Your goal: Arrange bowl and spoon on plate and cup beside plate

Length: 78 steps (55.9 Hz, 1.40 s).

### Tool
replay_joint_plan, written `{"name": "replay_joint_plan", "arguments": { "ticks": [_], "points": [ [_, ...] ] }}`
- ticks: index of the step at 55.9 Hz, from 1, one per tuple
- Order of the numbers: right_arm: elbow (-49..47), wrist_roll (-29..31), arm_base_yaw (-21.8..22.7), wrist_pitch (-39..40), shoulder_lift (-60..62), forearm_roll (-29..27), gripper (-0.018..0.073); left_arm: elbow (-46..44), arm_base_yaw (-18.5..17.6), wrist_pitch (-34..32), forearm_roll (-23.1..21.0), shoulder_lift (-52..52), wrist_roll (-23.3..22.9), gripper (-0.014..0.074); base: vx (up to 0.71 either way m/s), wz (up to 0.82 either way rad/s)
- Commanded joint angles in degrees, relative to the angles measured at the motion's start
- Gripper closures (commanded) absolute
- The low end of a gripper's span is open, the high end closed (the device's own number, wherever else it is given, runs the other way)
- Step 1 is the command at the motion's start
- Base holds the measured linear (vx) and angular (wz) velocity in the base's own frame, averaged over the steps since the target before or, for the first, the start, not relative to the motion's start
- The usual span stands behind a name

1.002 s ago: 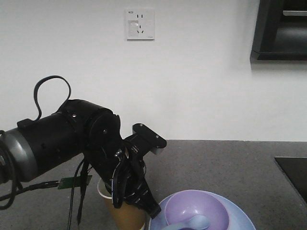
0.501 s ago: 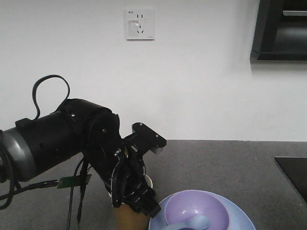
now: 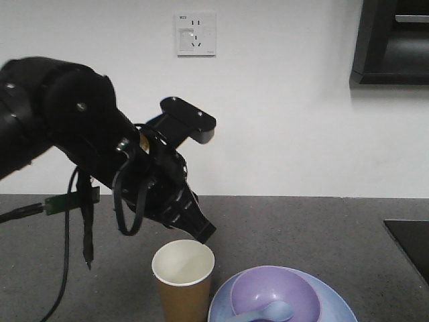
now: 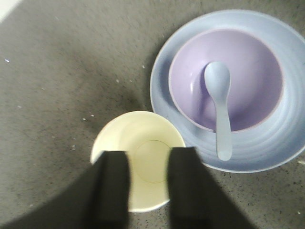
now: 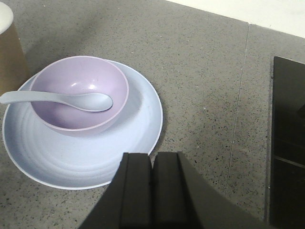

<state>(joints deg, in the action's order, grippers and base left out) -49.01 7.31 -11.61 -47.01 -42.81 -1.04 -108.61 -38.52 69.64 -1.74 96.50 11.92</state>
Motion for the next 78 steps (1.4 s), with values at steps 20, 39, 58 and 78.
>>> {"name": "replay_joint_plan", "arguments": {
  "ticks": [20, 39, 58, 78],
  "points": [
    [-1.6, -1.1, 0.1, 5.0, 0.3, 0.1, 0.0568, 31.6, 0.0, -29.3, 0.7, -28.1, -4.2, 0.0599, 0.00, 0.00],
    [13.1, -1.2, 0.0, 26.4, 11.2, -2.3, 0.0568, 70.0, 0.0, -52.1, 0.7, -55.5, -14.3, 0.0599, 0.00, 0.00],
    [19.0, -1.2, 0.0, 30.6, 16.0, -2.1, 0.0568, 75.8, 0.0, -52.1, 0.7, -64.9, -14.6, 0.0599, 0.00, 0.00],
    [19.0, -1.2, 0.0, 30.6, 16.0, -2.1, 0.0568, 75.8, 0.0, -52.1, 0.7, -64.9, -14.6, 0.0599, 0.00, 0.00]
  ]
}}
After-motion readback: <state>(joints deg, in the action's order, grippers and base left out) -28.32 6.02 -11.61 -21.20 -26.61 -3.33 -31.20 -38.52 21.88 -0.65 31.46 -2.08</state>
